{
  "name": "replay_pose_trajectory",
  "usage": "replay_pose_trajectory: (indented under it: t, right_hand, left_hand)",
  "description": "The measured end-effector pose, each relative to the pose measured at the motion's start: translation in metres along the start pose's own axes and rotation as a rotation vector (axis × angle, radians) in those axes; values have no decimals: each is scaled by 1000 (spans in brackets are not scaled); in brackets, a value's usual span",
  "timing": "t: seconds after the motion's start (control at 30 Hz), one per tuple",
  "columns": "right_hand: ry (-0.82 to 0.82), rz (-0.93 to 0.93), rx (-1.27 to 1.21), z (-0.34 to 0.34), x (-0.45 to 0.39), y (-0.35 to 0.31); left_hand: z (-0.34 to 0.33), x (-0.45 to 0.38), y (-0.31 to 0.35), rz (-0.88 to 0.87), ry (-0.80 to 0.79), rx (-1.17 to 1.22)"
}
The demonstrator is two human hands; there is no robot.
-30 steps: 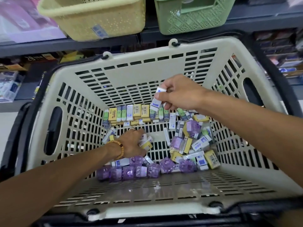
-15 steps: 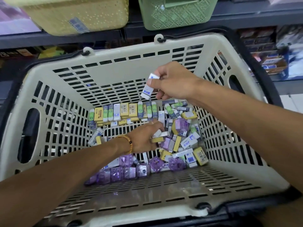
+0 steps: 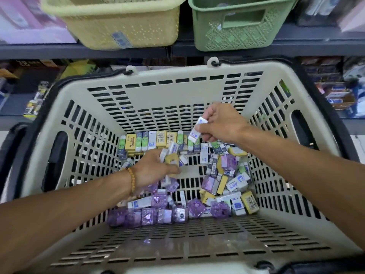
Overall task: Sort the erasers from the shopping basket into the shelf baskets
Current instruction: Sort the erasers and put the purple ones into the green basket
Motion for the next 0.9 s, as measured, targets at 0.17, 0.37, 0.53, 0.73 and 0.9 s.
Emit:
replay_pose_trajectory:
  t: [0.17,0.37,0.53,0.73,0.9]
  right_hand:
    - [24,-22,93,-20,-17,14]
    - [-39,-106,89,-48,-36,26]
    - [-39,-29,-55,-33,-23,9]
    - [-402,40,-49,-46,0,-16]
    - [-196,-91,-55,-5,-18,2]
  left_hand:
    - [26,22,6,198,59,336]
    - [35,31,9,201,41,444]
    - [34,28,20,195,57,506]
    - [37,26,27,140,48,511]
    - [40,26,26,151,101,480]
Point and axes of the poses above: each hand's wrist, its own x-axis away from the middle knuckle, its own z-axis out of the back of the hand, y = z × x, the point moved 2 cm from there along -x, towards the middle knuckle, and after that the axes turned 1 degree about y, right-handed, at the moved point
